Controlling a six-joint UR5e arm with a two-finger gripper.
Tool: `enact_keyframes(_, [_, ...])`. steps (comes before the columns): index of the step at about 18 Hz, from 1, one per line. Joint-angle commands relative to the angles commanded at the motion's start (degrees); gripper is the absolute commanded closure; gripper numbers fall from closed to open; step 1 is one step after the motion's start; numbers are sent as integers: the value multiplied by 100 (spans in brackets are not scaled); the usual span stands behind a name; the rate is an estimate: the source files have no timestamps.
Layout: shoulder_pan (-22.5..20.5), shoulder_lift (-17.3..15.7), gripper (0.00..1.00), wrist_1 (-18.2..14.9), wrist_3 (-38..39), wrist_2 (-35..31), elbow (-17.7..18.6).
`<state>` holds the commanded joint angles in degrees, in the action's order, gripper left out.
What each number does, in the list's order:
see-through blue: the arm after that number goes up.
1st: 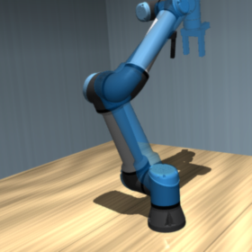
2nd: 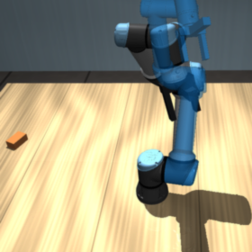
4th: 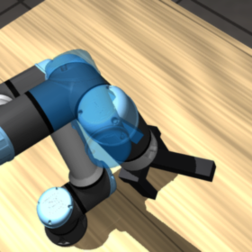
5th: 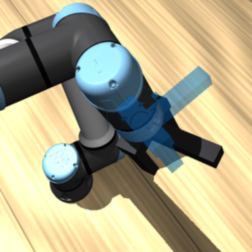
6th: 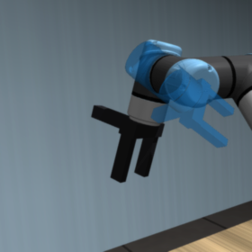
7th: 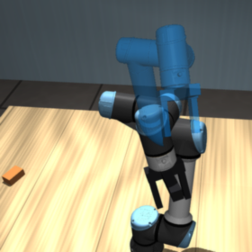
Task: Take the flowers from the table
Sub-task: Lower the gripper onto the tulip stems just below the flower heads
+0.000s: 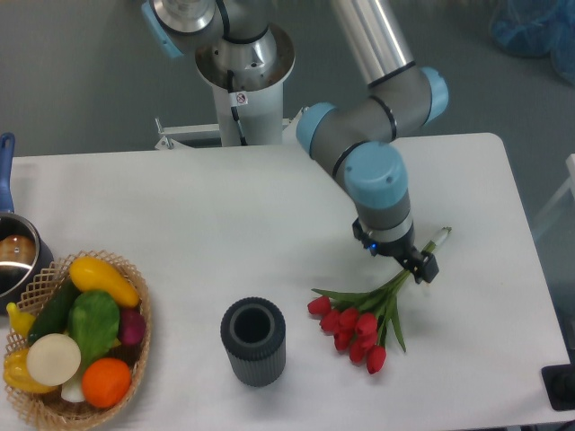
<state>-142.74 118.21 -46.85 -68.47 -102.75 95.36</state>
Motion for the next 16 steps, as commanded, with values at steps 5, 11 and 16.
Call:
enact_keyframes(5, [203,351,0,-26,737,18,-157])
enact_keyframes(11, [256,606,0,18,1257,44,-492])
enact_keyframes(16, [256,712,33,9,1257,27,-545])
